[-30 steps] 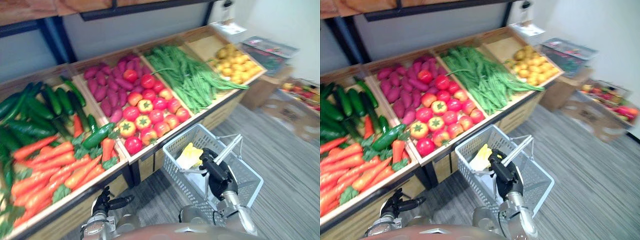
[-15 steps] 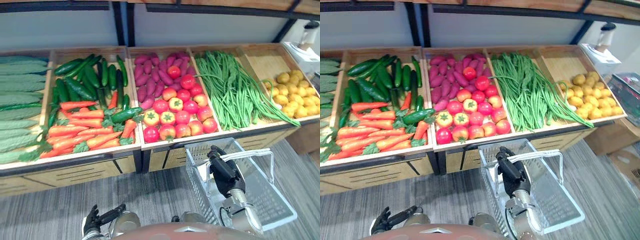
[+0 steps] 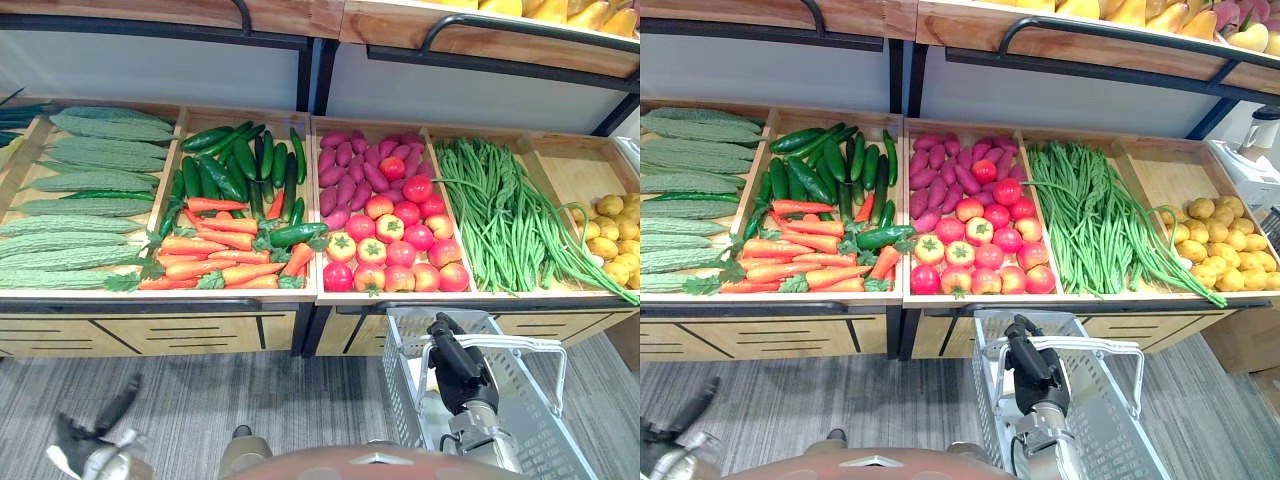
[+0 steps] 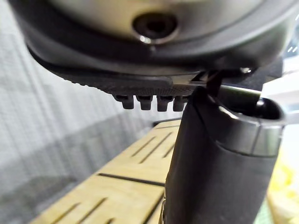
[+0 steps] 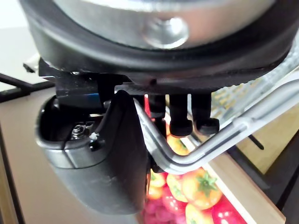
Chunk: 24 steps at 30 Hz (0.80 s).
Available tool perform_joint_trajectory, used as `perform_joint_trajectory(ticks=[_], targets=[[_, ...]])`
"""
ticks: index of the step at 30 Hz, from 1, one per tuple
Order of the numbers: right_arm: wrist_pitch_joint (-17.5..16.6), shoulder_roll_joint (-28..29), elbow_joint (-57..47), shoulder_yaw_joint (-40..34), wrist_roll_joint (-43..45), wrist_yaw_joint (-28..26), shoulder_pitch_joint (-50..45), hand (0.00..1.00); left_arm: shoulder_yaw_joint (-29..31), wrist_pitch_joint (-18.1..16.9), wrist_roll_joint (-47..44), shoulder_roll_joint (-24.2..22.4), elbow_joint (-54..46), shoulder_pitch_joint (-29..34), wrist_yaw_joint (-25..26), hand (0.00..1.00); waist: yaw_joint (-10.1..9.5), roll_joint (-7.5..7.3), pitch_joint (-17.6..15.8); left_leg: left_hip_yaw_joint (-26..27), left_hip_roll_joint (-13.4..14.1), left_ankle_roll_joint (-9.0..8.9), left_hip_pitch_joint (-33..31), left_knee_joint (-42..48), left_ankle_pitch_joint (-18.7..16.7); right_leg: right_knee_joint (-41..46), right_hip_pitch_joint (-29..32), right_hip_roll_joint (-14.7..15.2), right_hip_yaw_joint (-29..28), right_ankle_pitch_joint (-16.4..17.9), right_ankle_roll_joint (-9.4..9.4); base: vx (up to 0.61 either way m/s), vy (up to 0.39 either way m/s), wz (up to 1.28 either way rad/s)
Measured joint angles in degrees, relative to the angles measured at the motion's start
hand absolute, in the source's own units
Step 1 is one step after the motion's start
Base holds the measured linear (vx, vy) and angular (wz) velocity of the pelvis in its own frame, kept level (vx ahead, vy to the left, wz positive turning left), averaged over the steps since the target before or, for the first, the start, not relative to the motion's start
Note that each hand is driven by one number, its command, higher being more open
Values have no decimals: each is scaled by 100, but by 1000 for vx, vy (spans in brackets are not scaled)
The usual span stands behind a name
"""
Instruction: Pick vegetable in the basket
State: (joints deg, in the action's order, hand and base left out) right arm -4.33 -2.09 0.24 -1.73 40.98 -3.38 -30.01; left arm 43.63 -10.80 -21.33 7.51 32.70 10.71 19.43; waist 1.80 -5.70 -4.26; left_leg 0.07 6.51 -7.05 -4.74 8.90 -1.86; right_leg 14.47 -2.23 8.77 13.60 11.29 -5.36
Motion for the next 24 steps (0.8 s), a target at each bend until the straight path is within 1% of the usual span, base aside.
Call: perform_joint_trajectory(ticks=[1, 2, 4, 6, 7, 8, 10, 12, 14, 15, 16, 17, 18, 19, 20, 21, 22, 23, 24], targets=[[0, 0, 0, 7, -2, 0, 0, 0, 100, -46, -62, 43, -121, -28, 48, 100, 2, 11, 8, 15, 1, 0, 29, -51, 8, -10, -10, -2, -12, -4, 0, -39, 13, -10], [0, -16, 9, 19, -3, 0, 3, 0, 308, -157, -108, 120, -426, -129, 229, 100, -6, 62, 54, 59, 8, 6, 59, -139, 36, -53, -1, -11, -61, -26, 0, -37, 8, -12], [0, -63, 10, 31, -3, -1, 10, 0, 470, -262, -108, 179, -709, -138, 398, 100, -14, 139, 94, 150, 19, 40, 135, -254, 66, -86, 14, -29, -144, -62, 7, -26, 5, -18], [0, -160, 82, 36, -8, -3, 17, 0, 630, -311, -56, 210, -1445, -162, 722, 100, -17, 235, 184, 244, 41, 36, 169, -337, 108, -169, 32, -60, -207, -133, 10, -20, 15, -19], [0, -197, 116, 50, -8, -3, 33, 0, 648, -317, -37, 215, -1659, -163, 801, 100, -34, 246, 201, 285, 55, 10, 195, -349, 124, -172, 46, -72, -252, -145, 13, -23, 15, -27], [0, -252, 174, 84, -15, -3, 68, 0, 689, -360, 180, 263, -2166, -170, 1017, 100, -47, 266, 231, 346, 80, -4, 235, -410, 152, -185, 50, -94, -312, -162, 24, -27, 5, -20], [0, -251, 177, 88, -16, -3, 77, 0, 687, -459, 396, 320, -2690, -206, 1171, 100, -23, 267, 247, 364, 100, -7, 236, -447, 177, -187, 81, -98, -332, -173, 36, -39, 7, -12], [0, -260, 176, 80, -20, -4, 106, 0, 689, -598, 585, 431, -3283, -234, 1308, 100, -15, 272, 247, 442, 122, 23, 255, -539, 214, -186, 153, -113, -412, -187, 45, -36, 11, -18], [1, -291, 176, 54, -20, -5, 103, 0, 670, -678, 844, 651, -3769, -235, 1322, 100, -10, 314, 271, 533, 123, 3, 339, -697, 270, -199, 200, -136, -485, -197, 39, -17, -7, -19], [1, -304, 175, 32, -20, -14, 112, 0, 583, -681, 912, 984, -3916, -257, 1272, 100, -5, 350, 292, 579, 125, 6, 347, -746, 321, -225, 234, -152, -523, -219, 31, -7, -9, -12], [1, -311, 175, 29, -20, -16, 111, 0, 557, -681, 926, 1074, -3921, -263, 1255, 100, -4, 358, 297, 589, 127, -3, 353, -756, 329, -237, 235, -156, -533, -227, 34, 21, -3, -17], [7, -387, 174, 22, -19, -42, 112, 0, 426, -679, 1039, 1569, -3910, -306, 993, 100, -26, 392, 324, 645, 135, 8, 415, -848, 365, -281, 231, -176, -583, -276, 29, 21, 7, -13], [7, -420, 173, 15, -19, -71, 113, 0, 339, -680, 1042, 1783, -3894, -349, 877, 100, -31, 396, 326, 654, 134, -13, 420, -870, 388, -285, 233, -177, -591, -281, 27, 20, 9, -11], [8, -484, 170, 9, -20, -117, 119, 0, 126, -682, 1041, 2239, -3841, -450, 632, 100, -27, 401, 335, 656, 125, -7, 433, -926, 418, -292, 243, -174, -593, -284, 24, 2, 7, -4], [10, -522, 160, -2, -20, -158, 127, 0, -129, -695, 1024, 2690, -3691, -638, 232, 100, -38, 399, 342, 674, 122, -2, 428, -934, 427, -283, 287, -173, -614, -291, 24, -1, 8, -5], [13, -538, 158, -1, -21, -191, 140, 0, -282, -695, 1024, 2903, -3602, -731, 75, 100, -38, 402, 345, 691, 122, 0, 422, -944, 436, -276, 312, -173, -627, -295, 22, -7, 10, -10], [26, -582, 150, 4, -22, -280, 158, 0, -621, -695, 1024, 3258, -3377, -959, -268, 100, -31, 409, 350, 729, 117, 1, 437, -1007, 468, -275, 335, -173, -655, -304, 16, -17, 10, -9], [38, -612, 140, 10, -27, -321, 162, 0, -808, -694, 1023, 3409, -3259, -1073, -413, 100, -25, 418, 358, 747, 112, 5, 440, -1040, 485, -275, 353, -171, -671, -308, 11, -23, 19, -17], [52, -666, 122, 15, -36, -432, 180, 0, -1264, -691, 1025, 3659, -3004, -1308, -740, 100, -15, 424, 394, 804, 103, 16, 444, -1111, 517, -267, 418, -170, -732, -319, -1, -15, 15, -15]])
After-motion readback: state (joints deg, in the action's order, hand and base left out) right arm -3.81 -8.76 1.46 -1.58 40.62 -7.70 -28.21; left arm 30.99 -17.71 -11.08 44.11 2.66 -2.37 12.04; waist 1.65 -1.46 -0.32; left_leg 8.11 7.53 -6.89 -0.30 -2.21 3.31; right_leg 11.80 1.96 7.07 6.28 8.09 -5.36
